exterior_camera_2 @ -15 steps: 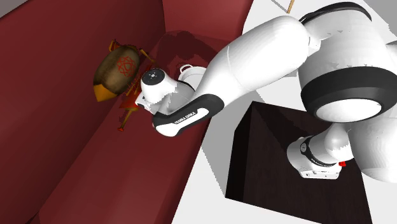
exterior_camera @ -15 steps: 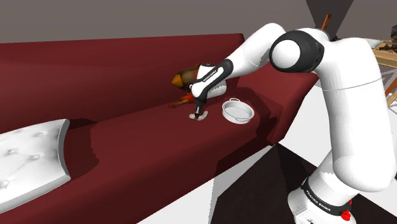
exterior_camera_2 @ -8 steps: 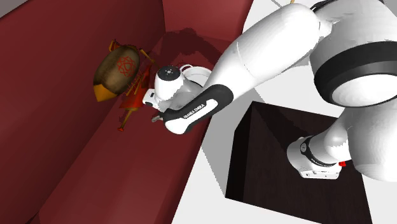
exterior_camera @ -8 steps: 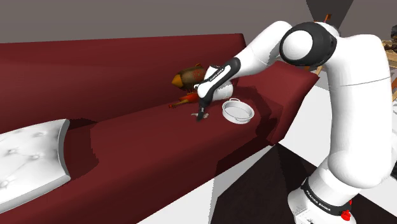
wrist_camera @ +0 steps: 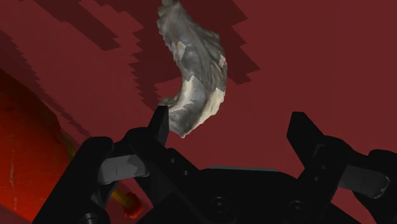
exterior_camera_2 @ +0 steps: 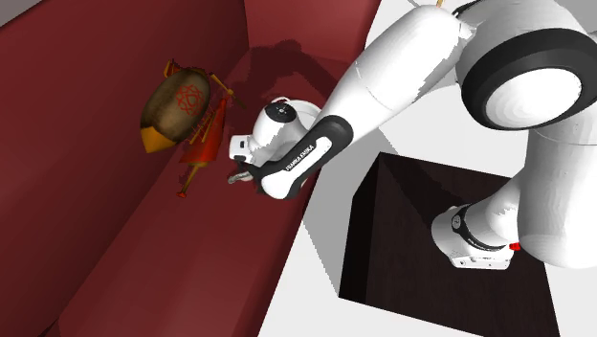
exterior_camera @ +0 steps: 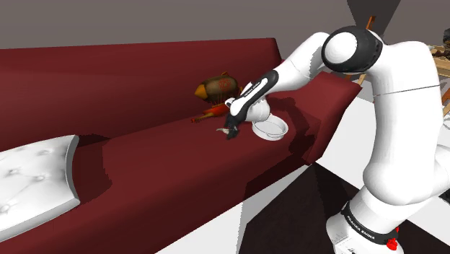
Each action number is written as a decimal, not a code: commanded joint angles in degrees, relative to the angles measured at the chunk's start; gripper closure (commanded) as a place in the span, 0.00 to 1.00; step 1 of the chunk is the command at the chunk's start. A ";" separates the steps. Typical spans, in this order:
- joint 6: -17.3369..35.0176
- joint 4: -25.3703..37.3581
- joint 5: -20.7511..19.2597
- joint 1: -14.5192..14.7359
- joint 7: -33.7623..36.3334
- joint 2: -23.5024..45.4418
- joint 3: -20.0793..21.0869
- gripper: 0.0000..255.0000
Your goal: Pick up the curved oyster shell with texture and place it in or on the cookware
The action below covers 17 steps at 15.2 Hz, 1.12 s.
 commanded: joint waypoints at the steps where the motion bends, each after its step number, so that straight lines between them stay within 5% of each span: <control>1: 0.52 0.82 -0.18 0.49 0.09 1.23 -0.27 0.00; 8: 0.51 0.82 -0.18 0.49 0.09 1.22 -0.27 0.00; 9: 0.51 0.82 -0.18 0.49 0.09 1.22 -0.27 1.00; 17: 0.73 0.87 -0.21 0.48 0.03 1.49 -0.27 1.00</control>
